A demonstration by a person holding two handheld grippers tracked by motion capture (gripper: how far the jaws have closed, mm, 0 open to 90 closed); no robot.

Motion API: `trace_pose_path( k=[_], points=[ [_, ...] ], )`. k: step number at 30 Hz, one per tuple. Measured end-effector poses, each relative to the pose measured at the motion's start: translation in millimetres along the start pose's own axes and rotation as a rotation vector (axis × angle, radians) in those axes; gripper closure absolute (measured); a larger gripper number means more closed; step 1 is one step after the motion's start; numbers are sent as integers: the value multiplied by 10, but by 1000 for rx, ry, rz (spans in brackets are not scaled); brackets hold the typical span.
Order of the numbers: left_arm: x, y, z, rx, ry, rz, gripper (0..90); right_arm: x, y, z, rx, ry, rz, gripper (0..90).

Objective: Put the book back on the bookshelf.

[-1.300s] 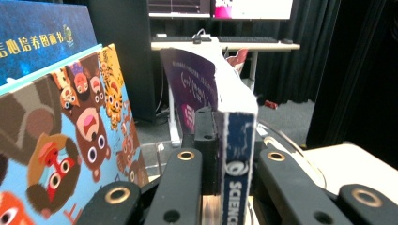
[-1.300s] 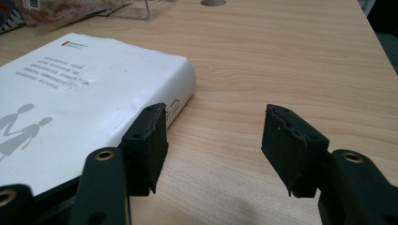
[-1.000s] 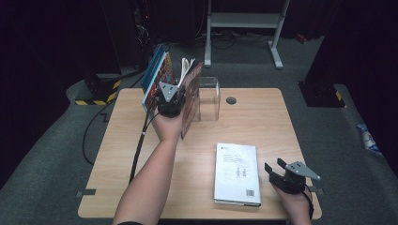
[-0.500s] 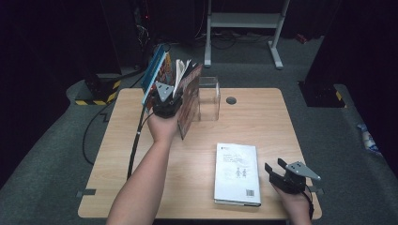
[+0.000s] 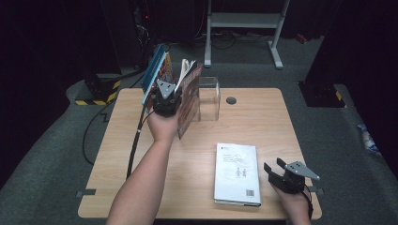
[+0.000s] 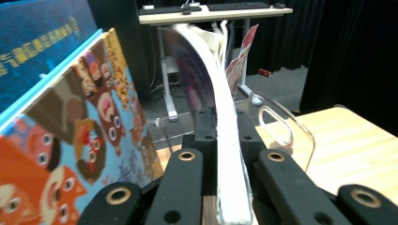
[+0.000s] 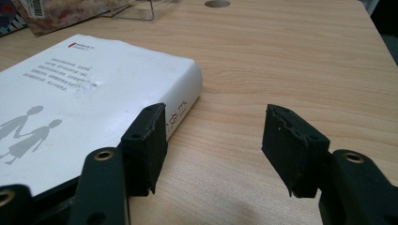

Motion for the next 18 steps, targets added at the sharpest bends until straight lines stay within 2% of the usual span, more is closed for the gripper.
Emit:
trace_pose_path(
  k=[1,5,14,18],
  points=[
    [13,15,-16,-5,2,-6,842,1,1,2,1,-1,-4,399],
    [13,57,-89,-9,26,20,843,7,2,8,6,2,-2,404],
    [5,153,-302,10,70,53,843,21,7,35,13,-2,-8,404],
    [-9,186,-384,11,91,54,843,24,11,35,17,-4,-5,404]
  ],
)
Point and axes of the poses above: each handheld gripper's, and its own axes: z roughly backward along the jaws, y roughly out of its top, x roughly to its right, the point moved 5 cm from there along -z, roughly forward along the jaws, and after that the axes turned 12 degrees about y, right-handed, at the moved point
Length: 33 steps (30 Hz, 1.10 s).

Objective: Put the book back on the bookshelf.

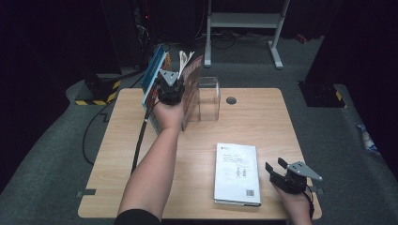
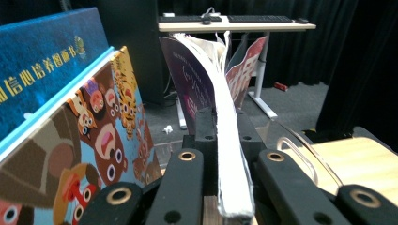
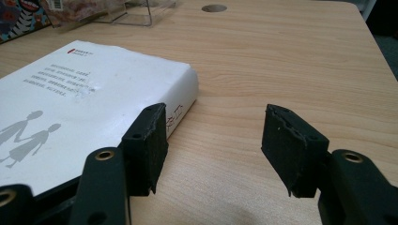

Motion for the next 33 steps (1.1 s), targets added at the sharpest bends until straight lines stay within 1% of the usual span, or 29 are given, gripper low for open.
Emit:
trace_pose_path(
  k=[4,8,12,15,26,32,33],
  points=[
    [-8,30,-31,4,22,-8,843,5,2,2,3,-2,-6,404],
    [-41,53,-25,12,37,-5,843,3,8,10,8,-3,-8,404],
    [-64,60,-27,7,47,0,842,-4,11,6,13,-1,-3,406],
    [-67,53,-44,7,48,4,843,-14,18,4,13,2,6,406],
    [-39,52,-136,19,43,25,843,9,-4,12,11,-3,-4,405],
    [-16,-35,-138,8,45,15,842,10,-9,12,5,-3,-5,405],
    [-19,-52,-131,14,46,21,842,9,-9,12,4,-3,-5,405]
  ],
)
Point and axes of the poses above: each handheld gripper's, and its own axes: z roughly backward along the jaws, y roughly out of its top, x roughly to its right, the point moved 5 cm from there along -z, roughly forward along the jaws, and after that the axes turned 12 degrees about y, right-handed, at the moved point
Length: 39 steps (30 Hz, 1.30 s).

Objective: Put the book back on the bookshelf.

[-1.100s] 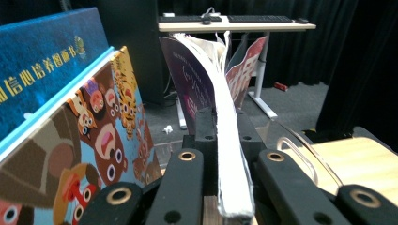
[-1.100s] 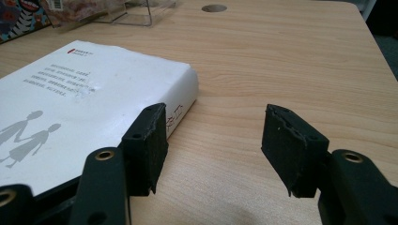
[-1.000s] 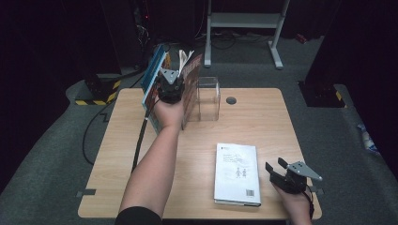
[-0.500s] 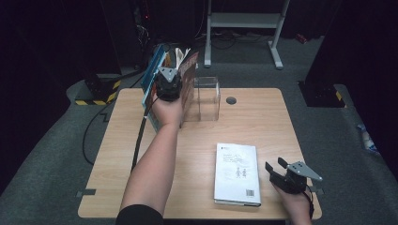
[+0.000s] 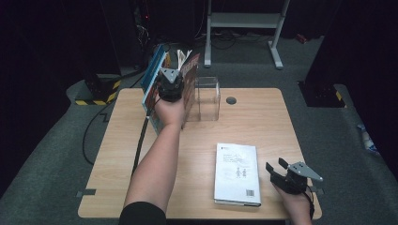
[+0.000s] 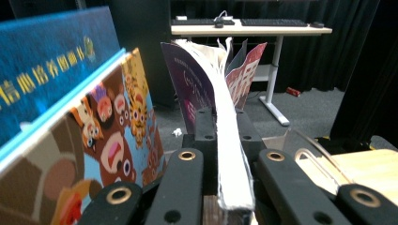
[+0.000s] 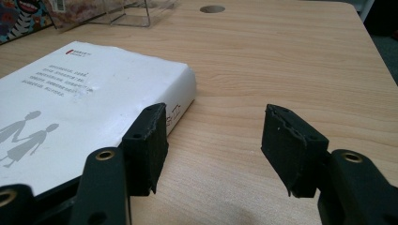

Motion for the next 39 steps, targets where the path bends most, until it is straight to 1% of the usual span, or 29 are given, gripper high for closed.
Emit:
trace_pose_path(
  k=[2,4,10,12,19,22,25,27,29,35,39],
  points=[
    [-10,-12,16,1,-7,8,841,-5,0,-4,1,0,2,405],
    [-11,-15,30,3,-7,-4,840,-12,-1,-9,-1,0,0,405],
    [-29,-21,41,0,-16,5,838,-36,11,-16,-2,2,12,405],
    [-33,-24,47,2,-10,-2,836,-38,13,-14,-1,2,12,405],
    [-77,-33,40,-1,-6,21,819,-55,8,-25,-5,3,15,405],
    [-94,-49,29,-6,-10,23,795,-59,9,-27,-5,4,13,405],
    [-100,-74,23,-11,-8,32,749,-63,9,-31,-8,7,18,404],
    [-109,-82,25,-7,11,37,690,-63,8,-38,-8,9,19,404],
    [-120,-90,23,-11,14,44,663,-68,6,-40,-9,11,18,404],
    [-130,-109,24,-24,2,36,640,-75,1,-46,-12,9,18,404],
    [-133,-123,25,-33,-6,24,627,-84,2,-56,-14,13,23,404]
  ],
)
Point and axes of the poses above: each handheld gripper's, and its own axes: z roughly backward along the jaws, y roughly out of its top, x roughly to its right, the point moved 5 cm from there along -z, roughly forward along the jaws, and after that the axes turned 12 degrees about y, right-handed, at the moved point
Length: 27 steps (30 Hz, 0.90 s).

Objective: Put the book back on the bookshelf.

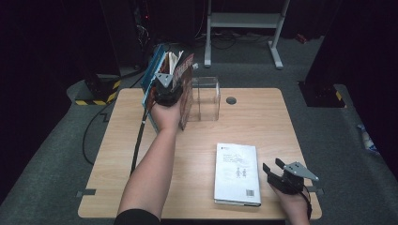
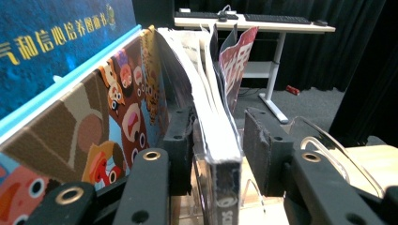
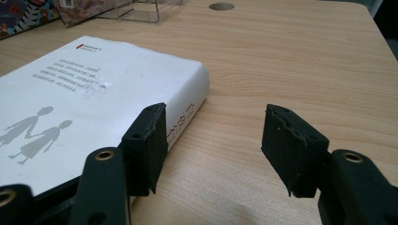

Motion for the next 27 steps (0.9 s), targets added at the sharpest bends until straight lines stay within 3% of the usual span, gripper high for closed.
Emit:
trace_pose_path(
  k=[14,27],
  points=[
    [-21,-22,48,-4,0,-14,597,-26,6,-11,-2,4,6,403],
    [-34,-154,169,-16,0,-36,587,-53,14,-38,-5,12,13,403]
  ],
)
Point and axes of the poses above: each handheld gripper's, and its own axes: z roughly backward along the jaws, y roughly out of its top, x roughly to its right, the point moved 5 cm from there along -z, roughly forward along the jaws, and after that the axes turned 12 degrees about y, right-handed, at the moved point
